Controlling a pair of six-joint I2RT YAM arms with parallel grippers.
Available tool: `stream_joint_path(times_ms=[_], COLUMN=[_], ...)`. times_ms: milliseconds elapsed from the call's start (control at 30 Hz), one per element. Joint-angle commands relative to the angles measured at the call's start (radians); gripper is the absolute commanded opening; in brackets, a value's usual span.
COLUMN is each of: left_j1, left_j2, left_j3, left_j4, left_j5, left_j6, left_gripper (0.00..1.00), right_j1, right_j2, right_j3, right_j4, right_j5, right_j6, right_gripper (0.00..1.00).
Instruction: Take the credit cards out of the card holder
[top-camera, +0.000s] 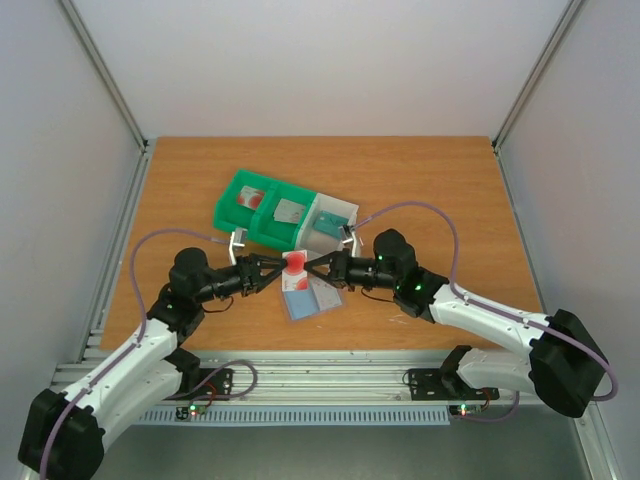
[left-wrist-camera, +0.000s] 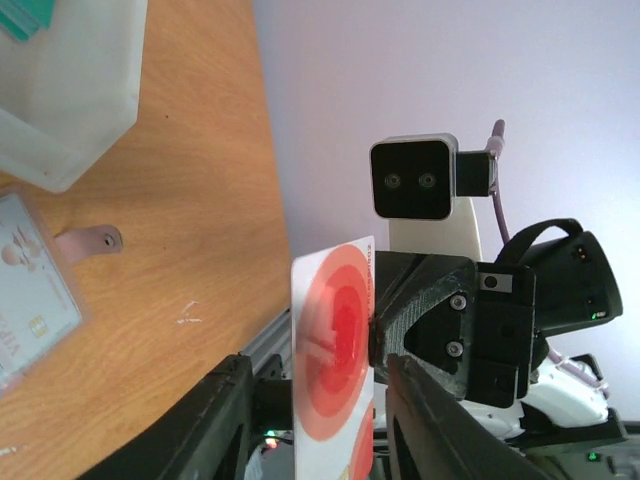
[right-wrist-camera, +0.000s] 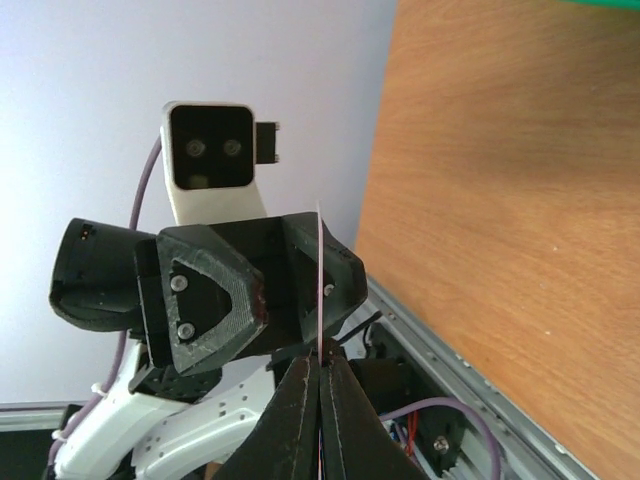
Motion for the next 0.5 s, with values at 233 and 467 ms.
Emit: stream_joint_path(times_ms=[233,467], left_j1=[-0.004,-0.003], left_j2=[-0.031,-0.068], left_j3=[-0.018,-0.028], left_j4=[0.124,0.146], left_j5=[0.027,0.041], left_j6=[-0.044,-0.06], left_gripper=[0.03,0.01], right_j1=[0.024,0.024], right_j2=[0.026,0.01], right_j3=[-0.025,-0.032], right_j4=[0.142,0.106], right_j5=[-0.037,-0.05], right_j6=[0.046,-0.011], right_gripper=[0.01,0.1])
